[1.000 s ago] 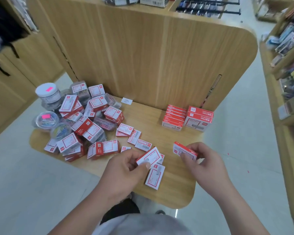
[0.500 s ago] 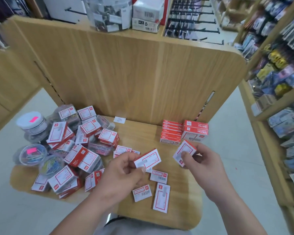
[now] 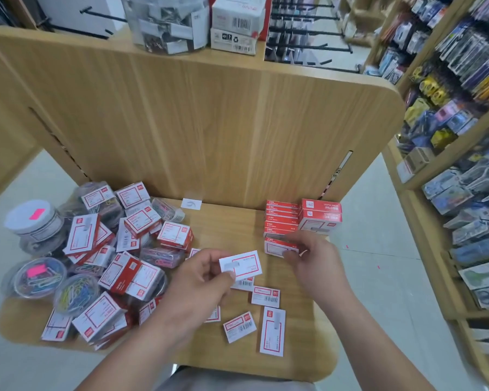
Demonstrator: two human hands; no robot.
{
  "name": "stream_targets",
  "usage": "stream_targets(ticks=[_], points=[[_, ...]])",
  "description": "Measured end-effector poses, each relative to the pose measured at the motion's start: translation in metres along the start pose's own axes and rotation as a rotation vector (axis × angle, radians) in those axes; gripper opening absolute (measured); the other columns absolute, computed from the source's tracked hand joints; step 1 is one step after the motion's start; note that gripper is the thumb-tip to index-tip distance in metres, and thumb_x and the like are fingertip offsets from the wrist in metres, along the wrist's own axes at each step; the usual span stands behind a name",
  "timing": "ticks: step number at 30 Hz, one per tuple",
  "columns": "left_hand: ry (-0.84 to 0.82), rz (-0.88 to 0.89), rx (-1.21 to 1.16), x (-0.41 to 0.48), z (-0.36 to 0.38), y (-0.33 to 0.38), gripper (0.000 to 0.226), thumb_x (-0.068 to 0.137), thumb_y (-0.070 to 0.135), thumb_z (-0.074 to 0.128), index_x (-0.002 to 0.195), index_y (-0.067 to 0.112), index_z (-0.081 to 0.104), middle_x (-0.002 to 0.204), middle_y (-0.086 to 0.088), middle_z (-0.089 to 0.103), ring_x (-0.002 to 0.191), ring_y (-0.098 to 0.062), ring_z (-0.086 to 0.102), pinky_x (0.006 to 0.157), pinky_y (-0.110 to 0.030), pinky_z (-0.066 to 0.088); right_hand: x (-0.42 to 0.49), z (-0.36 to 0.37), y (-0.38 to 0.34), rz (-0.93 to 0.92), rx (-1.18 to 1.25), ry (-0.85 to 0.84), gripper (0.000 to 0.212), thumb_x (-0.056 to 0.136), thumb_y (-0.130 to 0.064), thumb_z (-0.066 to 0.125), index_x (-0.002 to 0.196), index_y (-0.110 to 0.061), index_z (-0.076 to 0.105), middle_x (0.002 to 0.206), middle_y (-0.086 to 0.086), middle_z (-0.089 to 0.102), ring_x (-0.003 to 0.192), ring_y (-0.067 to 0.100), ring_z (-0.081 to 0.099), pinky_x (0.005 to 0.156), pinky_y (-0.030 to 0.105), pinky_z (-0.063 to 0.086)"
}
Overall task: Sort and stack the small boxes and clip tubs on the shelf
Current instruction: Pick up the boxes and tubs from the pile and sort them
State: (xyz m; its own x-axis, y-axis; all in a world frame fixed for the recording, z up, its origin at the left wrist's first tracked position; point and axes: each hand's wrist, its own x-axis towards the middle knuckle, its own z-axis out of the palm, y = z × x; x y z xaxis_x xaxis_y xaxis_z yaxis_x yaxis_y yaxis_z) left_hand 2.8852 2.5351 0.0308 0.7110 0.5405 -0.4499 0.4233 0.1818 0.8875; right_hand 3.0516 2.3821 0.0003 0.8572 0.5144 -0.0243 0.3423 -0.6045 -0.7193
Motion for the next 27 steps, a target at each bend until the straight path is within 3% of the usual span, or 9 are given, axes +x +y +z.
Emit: stream_targets(ticks=[3, 6, 10, 14, 16, 19, 22, 27], points=[[0.026, -0.039, 0.003, 0.001, -0.003, -0.002, 0.020, 0.092, 0.006, 0.067, 0.104, 0.021, 0.072, 0.094, -0.007, 0.077, 0.073, -0.012, 0.066, 0.069, -0.030, 0.048, -0.007, 0.011, 0.012, -0.047, 0.084, 0.081, 0.039, 0.082, 0.000, 0.076, 0.105, -0.031, 0.069, 0.101, -0.026, 0.061, 0.086, -0.004, 0.062, 0.077, 0.019, 0.054], [0.037, -0.056, -0.018, 0.000, -0.004, 0.000, 0.019, 0.090, 0.005, 0.070, 0.104, 0.018, 0.070, 0.095, -0.001, 0.079, 0.086, -0.018, 0.073, 0.077, -0.034, 0.051, -0.015, 0.014, 0.020, 0.045, 0.226, 0.174, 0.047, 0.081, 0.003, 0.078, 0.102, -0.036, 0.061, 0.104, -0.011, 0.059, 0.084, -0.002, 0.062, 0.071, 0.009, 0.049], [-0.060, -0.034, -0.033, 0.001, 0.002, 0.002, 0.050, 0.089, 0.002, 0.073, 0.128, 0.030, 0.059, 0.098, 0.003, 0.079, 0.084, -0.016, 0.068, 0.071, -0.033, 0.053, -0.010, 0.014, 0.029, 0.161, 0.122, 0.166, 0.025, 0.083, -0.019, 0.081, 0.097, -0.033, 0.066, 0.090, -0.007, 0.064, 0.078, -0.002, 0.059, 0.065, 0.008, 0.043], [-0.110, -0.025, -0.014, 0.000, 0.010, 0.002, 0.077, 0.083, 0.000, 0.076, 0.134, 0.053, 0.051, 0.102, -0.003, 0.072, 0.078, -0.020, 0.072, 0.079, -0.038, 0.061, 0.001, 0.016, 0.024, 0.123, -0.012, 0.108, 0.017, 0.082, -0.043, 0.079, 0.086, -0.035, 0.064, 0.083, -0.012, 0.058, 0.075, 0.003, 0.055, 0.060, 0.020, 0.037], [-0.094, 0.001, -0.024, 0.000, 0.013, 0.004, 0.073, 0.082, -0.002, 0.074, 0.128, 0.052, 0.057, 0.104, -0.010, 0.071, 0.078, -0.021, 0.073, 0.078, -0.037, 0.062, 0.004, 0.019, 0.021, 0.123, -0.072, 0.106, 0.024, 0.081, -0.052, 0.076, 0.081, -0.035, 0.059, 0.080, -0.014, 0.055, 0.071, 0.000, 0.052, 0.056, 0.021, 0.033], [-0.044, 0.046, -0.011, 0.003, 0.016, 0.005, 0.051, 0.085, 0.001, 0.075, 0.116, 0.041, 0.064, 0.098, -0.007, 0.075, 0.087, -0.023, 0.075, 0.074, -0.036, 0.062, 0.007, 0.025, 0.026, 0.151, -0.114, 0.135, 0.028, 0.083, -0.060, 0.070, 0.090, -0.033, 0.068, 0.085, -0.014, 0.062, 0.076, 0.003, 0.057, 0.056, 0.026, 0.041], [-0.005, 0.070, 0.030, 0.008, 0.019, 0.006, 0.037, 0.089, 0.009, 0.075, 0.112, 0.035, 0.063, 0.090, 0.001, 0.079, 0.085, -0.015, 0.074, 0.076, -0.030, 0.058, 0.009, 0.025, 0.029, 0.150, -0.142, 0.133, 0.025, 0.088, -0.057, 0.067, 0.096, -0.034, 0.069, 0.088, -0.013, 0.062, 0.079, 0.006, 0.059, 0.059, 0.028, 0.046], [0.046, 0.126, 0.045, 0.022, 0.025, 0.003, 0.034, 0.092, 0.008, 0.072, 0.113, 0.034, 0.063, 0.090, 0.005, 0.079, 0.077, -0.004, 0.069, 0.070, -0.019, 0.055, 0.009, 0.028, 0.023, 0.079, -0.236, 0.106, 0.021, 0.093, -0.050, 0.062, 0.093, -0.029, 0.064, 0.086, -0.013, 0.055, 0.076, 0.010, 0.054, 0.054, 0.026, 0.035]])
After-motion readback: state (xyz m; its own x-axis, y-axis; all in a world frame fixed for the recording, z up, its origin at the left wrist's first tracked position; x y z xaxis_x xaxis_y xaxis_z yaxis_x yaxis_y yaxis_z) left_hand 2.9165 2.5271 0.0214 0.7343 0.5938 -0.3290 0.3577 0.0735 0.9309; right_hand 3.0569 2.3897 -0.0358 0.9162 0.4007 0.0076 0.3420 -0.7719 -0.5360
